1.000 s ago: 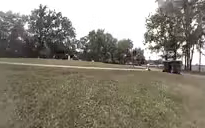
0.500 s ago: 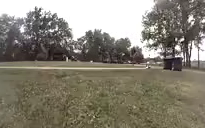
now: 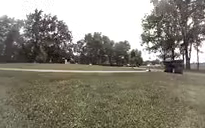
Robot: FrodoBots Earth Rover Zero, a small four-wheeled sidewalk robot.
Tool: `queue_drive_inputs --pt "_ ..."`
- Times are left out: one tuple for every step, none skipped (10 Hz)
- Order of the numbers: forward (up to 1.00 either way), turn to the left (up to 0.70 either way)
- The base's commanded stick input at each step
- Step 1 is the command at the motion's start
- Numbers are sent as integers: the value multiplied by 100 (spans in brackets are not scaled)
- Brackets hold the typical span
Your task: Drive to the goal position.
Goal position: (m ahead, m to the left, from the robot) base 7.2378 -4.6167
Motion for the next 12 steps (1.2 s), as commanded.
queue_drive_inputs --pt "70 0" --pt "70 0" --pt "70 0" --pt "70 0" --pt "70 -3" --pt "70 -13" --pt "70 -14" --pt "70 -14" --pt "70 -6" --pt "70 0" --pt "70 0" --pt "70 0"
